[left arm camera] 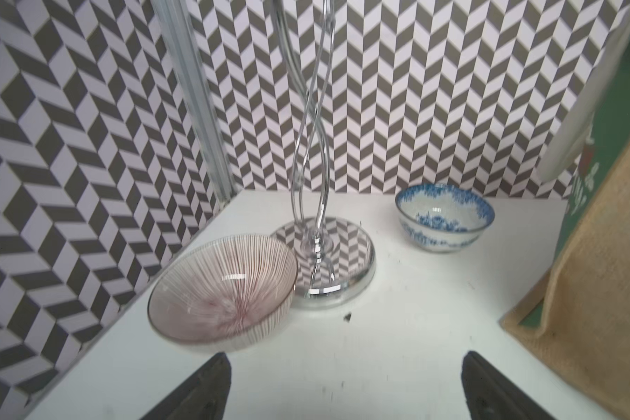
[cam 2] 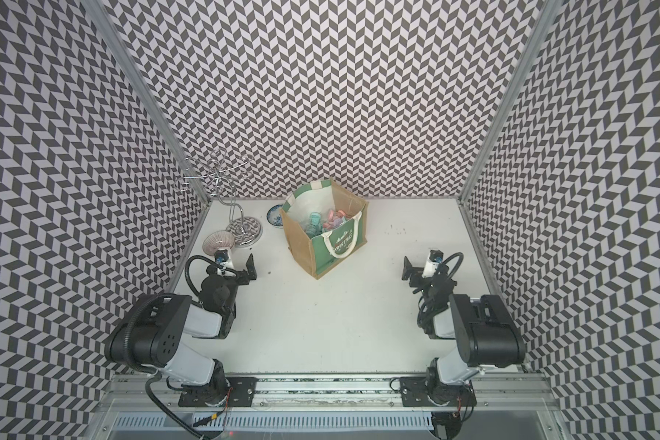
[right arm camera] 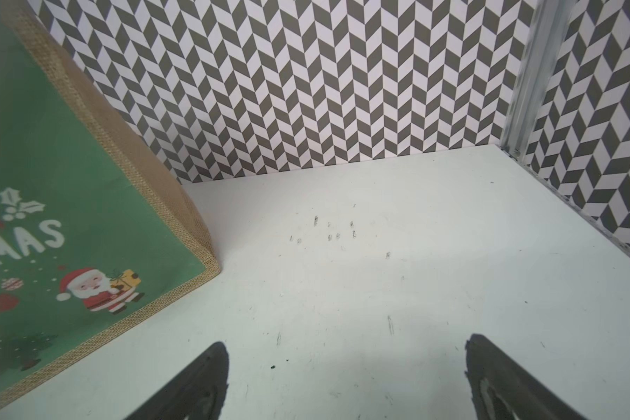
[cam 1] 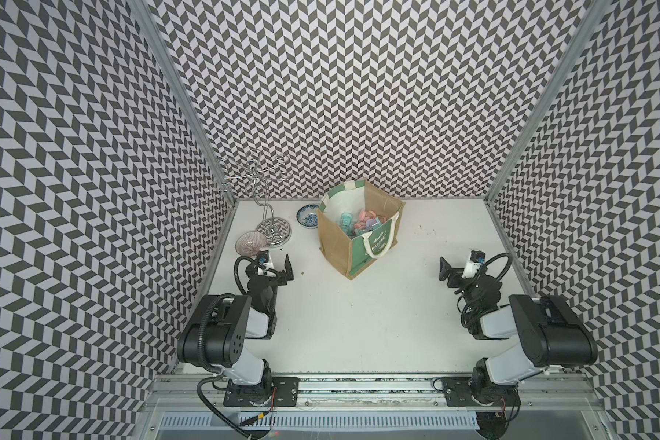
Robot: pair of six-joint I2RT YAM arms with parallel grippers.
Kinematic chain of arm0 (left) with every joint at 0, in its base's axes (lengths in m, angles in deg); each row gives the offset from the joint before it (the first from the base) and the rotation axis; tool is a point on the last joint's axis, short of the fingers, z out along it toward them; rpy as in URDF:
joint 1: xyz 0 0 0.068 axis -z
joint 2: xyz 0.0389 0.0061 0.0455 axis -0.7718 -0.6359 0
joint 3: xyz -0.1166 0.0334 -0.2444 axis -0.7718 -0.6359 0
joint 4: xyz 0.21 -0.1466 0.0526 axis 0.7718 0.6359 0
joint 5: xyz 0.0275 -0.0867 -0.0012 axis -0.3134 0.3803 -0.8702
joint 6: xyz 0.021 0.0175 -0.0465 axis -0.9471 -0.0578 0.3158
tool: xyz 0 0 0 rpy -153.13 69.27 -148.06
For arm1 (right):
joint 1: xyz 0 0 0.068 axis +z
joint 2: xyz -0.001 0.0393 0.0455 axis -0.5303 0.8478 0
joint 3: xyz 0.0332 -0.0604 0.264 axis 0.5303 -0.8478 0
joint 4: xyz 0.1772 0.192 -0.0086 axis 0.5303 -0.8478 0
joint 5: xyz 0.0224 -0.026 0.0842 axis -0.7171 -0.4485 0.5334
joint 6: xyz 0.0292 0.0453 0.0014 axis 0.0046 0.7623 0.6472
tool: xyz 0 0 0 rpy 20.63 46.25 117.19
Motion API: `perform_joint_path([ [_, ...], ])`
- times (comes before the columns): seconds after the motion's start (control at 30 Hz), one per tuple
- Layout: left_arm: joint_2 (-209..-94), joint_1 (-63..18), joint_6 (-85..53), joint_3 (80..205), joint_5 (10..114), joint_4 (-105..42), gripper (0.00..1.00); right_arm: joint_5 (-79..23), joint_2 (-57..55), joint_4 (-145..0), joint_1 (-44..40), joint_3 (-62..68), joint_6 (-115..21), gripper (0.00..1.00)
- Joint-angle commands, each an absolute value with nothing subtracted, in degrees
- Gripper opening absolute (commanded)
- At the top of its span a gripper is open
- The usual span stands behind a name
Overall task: Put the hourglass into the canvas bag
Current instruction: Reset both arms
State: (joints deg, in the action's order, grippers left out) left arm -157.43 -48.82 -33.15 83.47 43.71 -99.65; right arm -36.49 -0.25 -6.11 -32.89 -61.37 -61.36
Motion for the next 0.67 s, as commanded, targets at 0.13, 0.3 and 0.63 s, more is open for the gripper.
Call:
perform_joint_path([
  [0.13, -156.9, -49.2, -32.9, 83.9, 44.3, -100.5, 0.99, -42.7, 0.6, 3.5, -30.0, -59.9, -65.2, 0.99],
  [0.3, -156.8, -49.2, -32.8, 84.0, 44.2, -100.0, 0.99, -42.5, 0.5, 2.8, -30.1, -59.6, -65.2, 0.99],
  [0.63, -156.8, -49.2, -32.9, 83.9, 44.2, -100.0, 0.99, -42.5, 0.6, 2.8, -30.0, -59.7, -65.1, 0.99],
])
